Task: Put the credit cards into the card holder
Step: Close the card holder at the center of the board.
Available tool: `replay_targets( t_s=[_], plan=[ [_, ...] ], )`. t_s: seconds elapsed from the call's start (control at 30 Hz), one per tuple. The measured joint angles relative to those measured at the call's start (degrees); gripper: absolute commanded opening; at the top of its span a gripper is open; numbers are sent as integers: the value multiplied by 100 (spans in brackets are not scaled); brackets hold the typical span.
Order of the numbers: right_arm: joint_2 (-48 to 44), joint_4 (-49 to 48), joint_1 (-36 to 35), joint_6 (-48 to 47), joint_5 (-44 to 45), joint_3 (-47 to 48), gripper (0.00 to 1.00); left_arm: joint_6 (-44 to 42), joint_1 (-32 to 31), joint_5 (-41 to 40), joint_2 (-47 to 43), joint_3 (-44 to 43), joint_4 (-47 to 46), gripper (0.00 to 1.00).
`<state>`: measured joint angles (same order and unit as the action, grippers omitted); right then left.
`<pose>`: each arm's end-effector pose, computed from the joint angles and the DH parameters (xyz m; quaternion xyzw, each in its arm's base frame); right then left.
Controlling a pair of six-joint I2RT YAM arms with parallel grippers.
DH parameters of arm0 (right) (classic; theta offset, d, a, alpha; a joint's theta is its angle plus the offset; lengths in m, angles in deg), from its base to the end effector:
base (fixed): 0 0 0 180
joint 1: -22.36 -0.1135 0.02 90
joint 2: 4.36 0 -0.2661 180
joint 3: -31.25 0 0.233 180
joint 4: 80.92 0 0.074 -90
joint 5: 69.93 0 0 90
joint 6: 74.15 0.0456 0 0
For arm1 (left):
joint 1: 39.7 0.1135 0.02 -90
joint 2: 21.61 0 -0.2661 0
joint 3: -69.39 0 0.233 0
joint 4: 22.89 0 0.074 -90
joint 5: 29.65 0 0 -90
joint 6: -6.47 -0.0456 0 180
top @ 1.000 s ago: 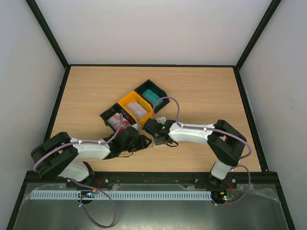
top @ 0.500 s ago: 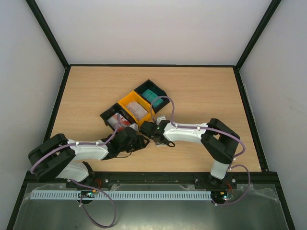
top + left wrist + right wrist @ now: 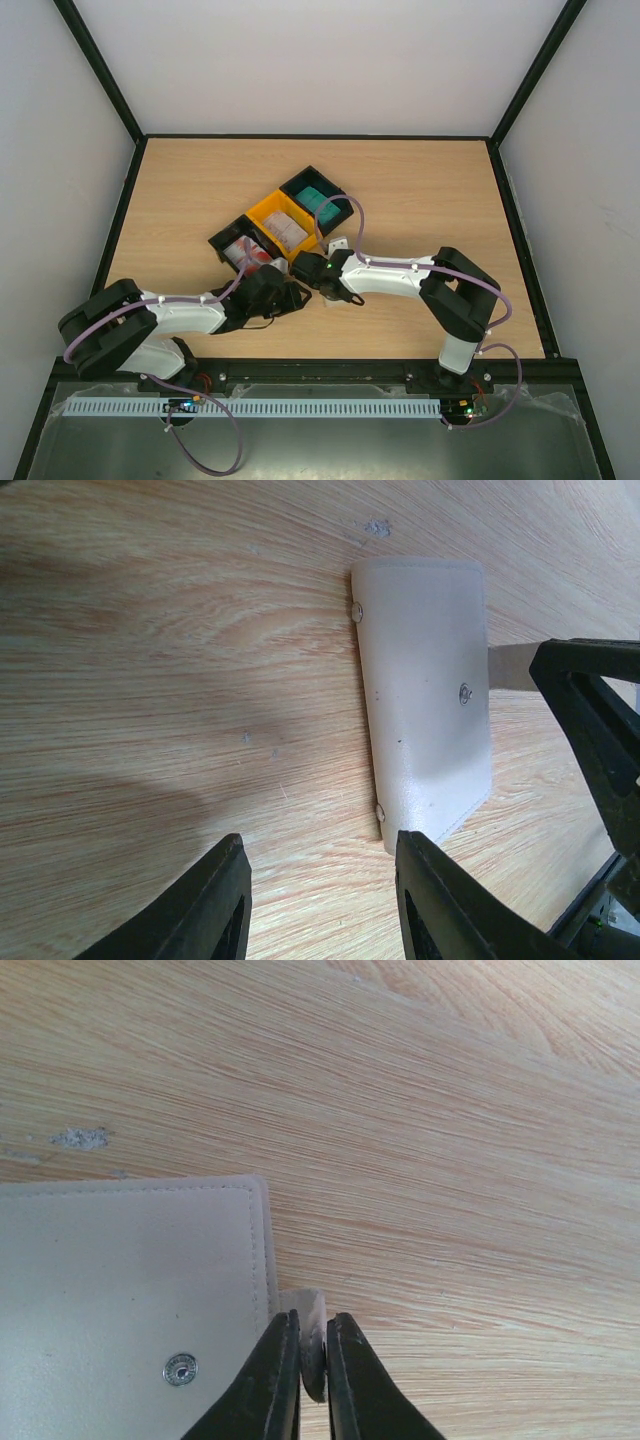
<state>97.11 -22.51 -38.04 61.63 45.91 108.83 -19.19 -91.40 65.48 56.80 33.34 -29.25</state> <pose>0.1661 0.2522 0.1659 -0.1088 0.9665 -0.0816 0.2177 0.1426 -0.1872 0.1470 -0.0778 0.8869 -0.4058 0.2064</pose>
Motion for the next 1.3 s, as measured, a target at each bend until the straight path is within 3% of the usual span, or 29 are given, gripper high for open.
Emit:
replay_targets(
  t_s=[0.63, 1.0, 1.3],
  plan=[
    [-238, -367, 31, -35, -358, -195, 2, 24, 0, 4, 24, 0, -28, 42],
    [-1440, -1847, 772, -518, -1926, -1394, 2, 214, 0, 31, 151, 127, -304, 42],
    [-1668, -2538, 1075, -837, -2949, -1784, 2, 205, 0, 166, 579, -87, -549, 42]
  ],
)
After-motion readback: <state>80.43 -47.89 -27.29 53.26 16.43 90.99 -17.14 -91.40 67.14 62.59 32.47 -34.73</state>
